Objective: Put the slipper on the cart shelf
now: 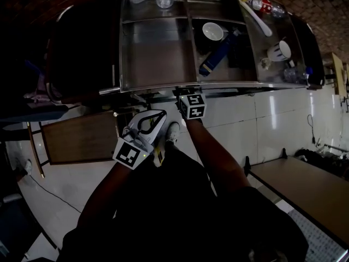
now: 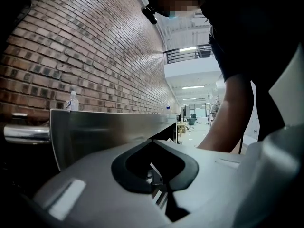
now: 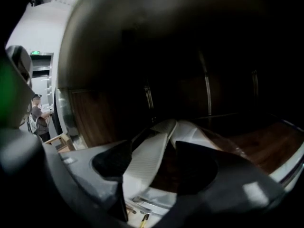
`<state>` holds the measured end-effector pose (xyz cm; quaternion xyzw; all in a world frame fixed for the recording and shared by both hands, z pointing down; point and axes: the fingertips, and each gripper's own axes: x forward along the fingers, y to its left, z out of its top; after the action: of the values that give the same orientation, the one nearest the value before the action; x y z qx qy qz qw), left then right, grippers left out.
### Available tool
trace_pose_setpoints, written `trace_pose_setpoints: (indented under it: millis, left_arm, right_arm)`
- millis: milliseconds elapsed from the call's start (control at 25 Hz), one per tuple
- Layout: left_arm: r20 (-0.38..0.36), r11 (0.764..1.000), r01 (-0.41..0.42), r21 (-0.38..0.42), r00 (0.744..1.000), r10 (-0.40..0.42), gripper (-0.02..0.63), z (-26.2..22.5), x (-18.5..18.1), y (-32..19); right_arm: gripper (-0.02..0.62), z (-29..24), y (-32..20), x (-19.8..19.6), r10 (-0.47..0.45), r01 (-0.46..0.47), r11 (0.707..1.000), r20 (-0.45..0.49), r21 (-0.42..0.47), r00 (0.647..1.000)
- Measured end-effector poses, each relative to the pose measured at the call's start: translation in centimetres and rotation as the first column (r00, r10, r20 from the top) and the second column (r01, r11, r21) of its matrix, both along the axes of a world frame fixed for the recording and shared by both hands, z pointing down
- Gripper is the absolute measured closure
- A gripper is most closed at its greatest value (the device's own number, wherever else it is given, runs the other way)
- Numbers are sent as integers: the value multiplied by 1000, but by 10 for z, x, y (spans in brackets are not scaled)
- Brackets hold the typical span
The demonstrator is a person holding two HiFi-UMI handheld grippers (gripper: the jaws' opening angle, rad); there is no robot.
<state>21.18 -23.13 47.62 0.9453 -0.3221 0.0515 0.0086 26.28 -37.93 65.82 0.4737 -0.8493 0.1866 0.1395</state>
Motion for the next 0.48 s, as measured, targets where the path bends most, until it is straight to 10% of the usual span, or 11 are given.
trace_pose_setpoints:
  millis: [480]
  left_arm:
    - [-24,997,-74,16,997,74,604,-19,-21,37]
  right_arm:
    - [321,-81,98,-6,-46,43,994,28,96,999]
